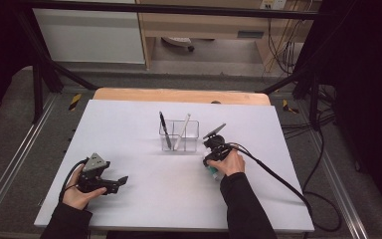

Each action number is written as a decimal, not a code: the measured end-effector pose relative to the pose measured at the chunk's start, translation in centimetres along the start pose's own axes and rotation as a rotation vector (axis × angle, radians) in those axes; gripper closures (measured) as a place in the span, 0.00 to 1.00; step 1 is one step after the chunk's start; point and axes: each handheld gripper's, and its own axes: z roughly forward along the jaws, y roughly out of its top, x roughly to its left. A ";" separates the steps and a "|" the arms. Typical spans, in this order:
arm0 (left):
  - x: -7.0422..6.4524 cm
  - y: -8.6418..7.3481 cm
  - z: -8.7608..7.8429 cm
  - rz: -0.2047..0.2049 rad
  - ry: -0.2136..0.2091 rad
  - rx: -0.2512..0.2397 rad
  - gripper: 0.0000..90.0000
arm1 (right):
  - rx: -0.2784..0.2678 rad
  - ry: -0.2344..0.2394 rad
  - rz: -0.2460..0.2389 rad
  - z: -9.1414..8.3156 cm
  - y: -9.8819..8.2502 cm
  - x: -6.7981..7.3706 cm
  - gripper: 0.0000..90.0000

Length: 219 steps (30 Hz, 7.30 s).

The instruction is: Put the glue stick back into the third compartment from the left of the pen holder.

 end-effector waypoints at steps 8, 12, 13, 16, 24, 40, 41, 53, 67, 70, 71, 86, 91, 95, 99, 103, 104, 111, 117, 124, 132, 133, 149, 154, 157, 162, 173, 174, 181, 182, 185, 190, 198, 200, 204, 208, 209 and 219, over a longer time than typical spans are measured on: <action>0.0 0.0 0.0 -0.001 0.000 0.002 0.09 | -0.002 -0.017 0.026 0.0 0.0 0.1 0.73; 0.0 0.0 0.0 -0.004 0.000 0.001 0.09 | 0.003 -0.015 0.030 -0.1 0.0 0.1 0.73; 0.0 0.0 0.0 -0.004 0.001 0.001 0.09 | 0.008 -0.012 0.033 -0.1 -0.1 0.0 0.73; 0.0 0.0 0.0 -0.004 0.002 0.002 0.09 | 0.012 -0.013 0.021 -0.2 -0.2 0.0 0.73; 0.0 0.0 0.0 -0.002 0.003 0.001 0.09 | -0.013 0.015 0.010 -1.0 -0.6 -0.1 0.73; -0.1 0.0 0.0 0.001 0.003 0.002 0.09 | -0.154 0.088 -0.022 -3.9 -1.6 -0.3 0.73; -0.1 0.0 0.0 0.000 0.003 0.002 0.09 | -0.162 0.088 -0.019 -4.0 -1.7 -0.4 0.73; -0.1 0.0 0.0 0.002 0.004 0.001 0.09 | -0.321 0.103 -0.030 -5.9 -2.9 -0.8 0.73; -0.2 0.1 0.0 0.003 0.004 0.001 0.09 | -0.639 0.117 -0.017 -7.9 -3.9 -0.2 0.73; -0.1 0.0 0.0 0.002 0.004 0.001 0.09 | -0.697 0.129 -0.009 -8.0 -3.8 -0.1 0.73; -0.1 0.0 0.0 0.001 0.004 0.000 0.09 | -0.716 0.128 -0.008 -8.1 -3.8 -0.1 0.73; -0.1 0.0 0.0 -0.002 0.004 0.001 0.09 | -0.903 0.156 0.028 -8.2 -2.6 -0.2 0.73; 0.0 0.0 0.0 -0.004 0.004 0.000 0.09 | -0.924 0.138 0.019 -8.2 -1.9 -0.1 0.73; 0.0 0.0 0.0 -0.004 0.005 0.001 0.09 | -0.938 0.137 0.014 -8.3 -1.3 -0.1 0.73; 0.1 0.0 0.0 -0.005 0.005 0.000 0.09 | -0.955 0.136 0.015 -8.5 -0.5 0.0 0.73; 0.1 0.0 0.0 -0.005 0.006 0.001 0.09 | -0.961 0.138 0.019 -8.4 0.4 0.0 0.73; 0.1 0.0 0.0 -0.005 0.006 0.000 0.09 | -0.963 0.136 0.017 -8.4 0.6 0.1 0.73; 0.1 0.0 -0.1 -0.003 0.005 0.000 0.09 | -0.967 0.132 0.000 -7.9 2.4 0.4 0.73; 0.1 0.0 -0.2 -0.006 0.006 -0.004 0.09 | -0.972 0.131 -0.012 -7.0 3.6 0.6 0.73; 0.2 -0.1 -0.1 -0.008 0.006 -0.003 0.09 | -0.966 0.141 -0.017 -5.9 4.6 0.6 0.73; 0.3 -0.1 -0.1 -0.009 0.006 -0.003 0.09 | -0.961 0.151 -0.028 -4.4 5.1 0.8 0.73; 0.3 -0.1 -0.1 -0.009 0.006 -0.003 0.09 | -0.960 0.155 -0.029 -4.2 5.1 0.8 0.73; 0.3 -0.1 -0.1 -0.007 0.006 -0.001 0.09 | -0.935 0.150 -0.044 -1.9 5.1 0.9 0.73; 0.3 -0.1 -0.1 -0.006 0.006 0.000 0.09 | -0.942 0.153 -0.042 -1.6 4.7 0.7 0.73; 0.3 -0.1 -0.1 -0.007 0.005 0.001 0.09 | -0.948 0.155 -0.044 -1.4 4.4 0.6 0.73; 0.3 -0.1 -0.1 -0.006 0.006 0.001 0.09 | -0.955 0.153 -0.054 -1.2 4.1 0.6 0.73; 0.2 -0.1 -0.1 -0.005 0.005 0.003 0.09 | -0.947 0.140 -0.070 -0.5 3.3 0.6 0.73; 0.2 -0.1 0.0 -0.005 0.006 0.005 0.09 | -0.944 0.141 -0.069 -0.5 3.2 0.6 0.73; 0.2 -0.1 0.0 -0.003 0.005 0.005 0.09 | -0.910 0.126 -0.088 0.0 2.7 0.6 0.73; 0.2 -0.1 0.0 -0.003 0.005 0.006 0.09 | -0.902 0.127 -0.086 0.0 2.7 0.6 0.73; 0.2 -0.1 0.0 -0.005 0.004 0.006 0.09 | -0.874 0.121 -0.093 0.1 2.6 0.5 0.72; 0.2 -0.1 0.0 -0.004 0.004 0.007 0.09 | -0.858 0.126 -0.099 -0.7 2.4 0.5 0.63; 0.2 -0.2 0.0 -0.003 0.004 0.010 0.09 | -0.810 0.125 -0.114 -3.1 1.8 0.3 0.38; 0.2 -0.2 0.1 -0.005 0.003 0.007 0.09 | -0.786 0.125 -0.124 -3.5 1.5 0.2 0.32; 0.2 -0.2 0.1 -0.004 0.003 0.011 0.09 | -0.736 0.136 -0.134 -4.3 0.8 0.0 0.20; 0.2 -0.2 0.2 0.000 0.001 0.016 0.09 | -0.675 0.142 -0.152 -5.0 0.0 -0.2 0.11; 0.2 -0.3 0.2 -0.002 0.001 0.016 0.09 | -0.664 0.141 -0.152 -5.2 -0.2 -0.3 0.10; 0.0 -0.4 0.4 0.000 -0.005 0.024 0.09 | -0.616 0.150 -0.148 -6.1 -3.1 -1.9 0.01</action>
